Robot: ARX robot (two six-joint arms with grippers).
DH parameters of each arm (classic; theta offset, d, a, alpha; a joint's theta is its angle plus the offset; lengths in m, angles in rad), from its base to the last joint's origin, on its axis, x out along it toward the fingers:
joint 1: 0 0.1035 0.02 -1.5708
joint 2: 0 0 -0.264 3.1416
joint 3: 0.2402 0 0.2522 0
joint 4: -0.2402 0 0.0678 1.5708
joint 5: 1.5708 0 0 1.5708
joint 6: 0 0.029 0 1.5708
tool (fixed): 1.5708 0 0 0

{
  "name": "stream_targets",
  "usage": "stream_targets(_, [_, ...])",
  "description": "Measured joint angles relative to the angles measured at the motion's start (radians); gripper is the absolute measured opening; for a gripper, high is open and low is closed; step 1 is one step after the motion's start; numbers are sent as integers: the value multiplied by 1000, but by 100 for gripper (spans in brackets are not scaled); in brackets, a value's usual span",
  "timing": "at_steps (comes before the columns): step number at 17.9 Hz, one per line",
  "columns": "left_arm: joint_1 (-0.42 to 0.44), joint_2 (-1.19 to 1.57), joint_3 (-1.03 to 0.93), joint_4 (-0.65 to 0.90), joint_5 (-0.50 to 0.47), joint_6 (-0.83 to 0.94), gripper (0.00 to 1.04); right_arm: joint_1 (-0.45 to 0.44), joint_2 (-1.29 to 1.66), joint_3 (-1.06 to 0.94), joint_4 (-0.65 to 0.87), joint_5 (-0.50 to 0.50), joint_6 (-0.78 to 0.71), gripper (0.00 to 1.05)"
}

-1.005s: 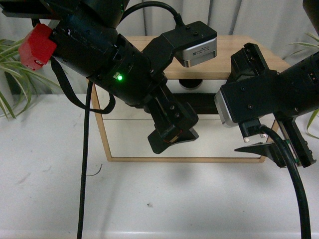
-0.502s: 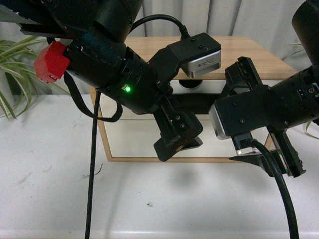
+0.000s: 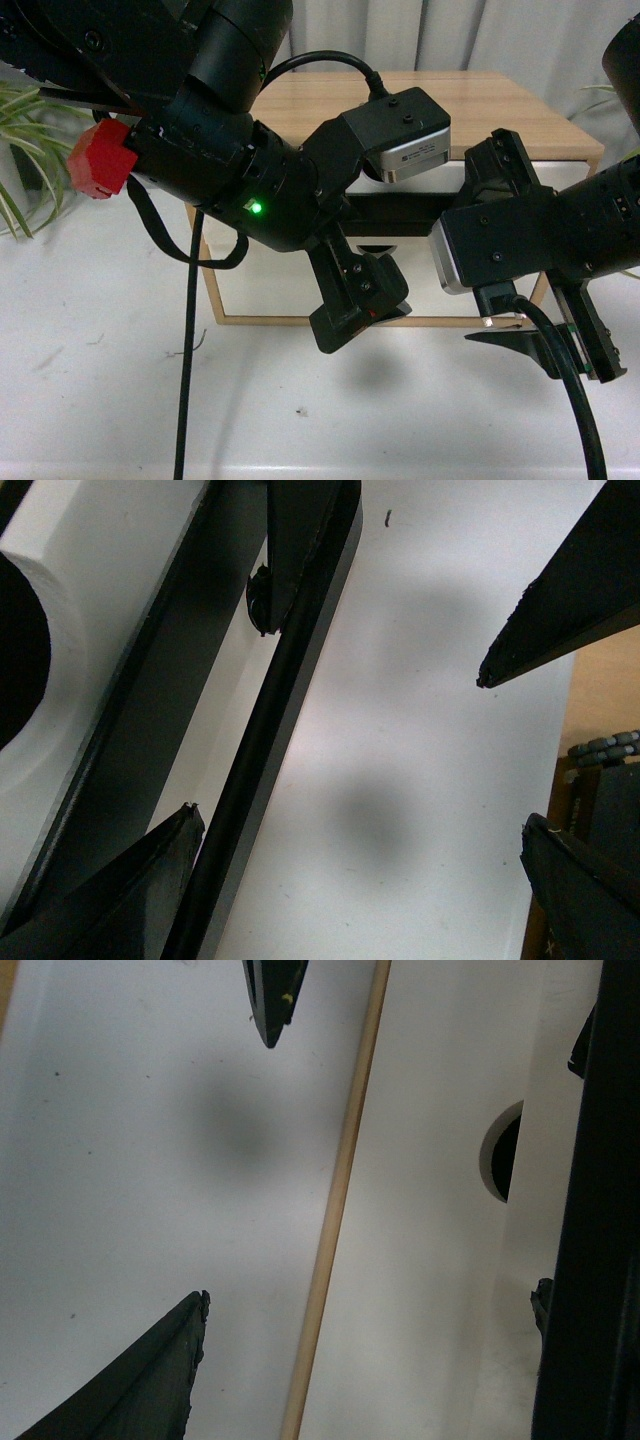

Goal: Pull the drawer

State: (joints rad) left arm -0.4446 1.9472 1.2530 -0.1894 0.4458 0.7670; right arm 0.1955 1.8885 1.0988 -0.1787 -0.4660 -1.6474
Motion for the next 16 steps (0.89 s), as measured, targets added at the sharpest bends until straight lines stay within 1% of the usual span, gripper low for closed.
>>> stream_targets(5, [-23, -58, -91, 39, 4, -1, 98, 0, -63, -74, -7, 0, 9, 98])
stream_targets(7, [-32, -86, -134, 58, 4, -2, 98, 3, -99, -117, -3, 21, 7, 98])
stream_targets(11, [-51, -148, -218, 91, 14, -28, 98, 16, -179, -204, -4, 47, 6, 98])
stream_targets(16, [-78, -230, -322, 116, 25, -55, 98, 42, -294, -308, -44, 58, 33, 98])
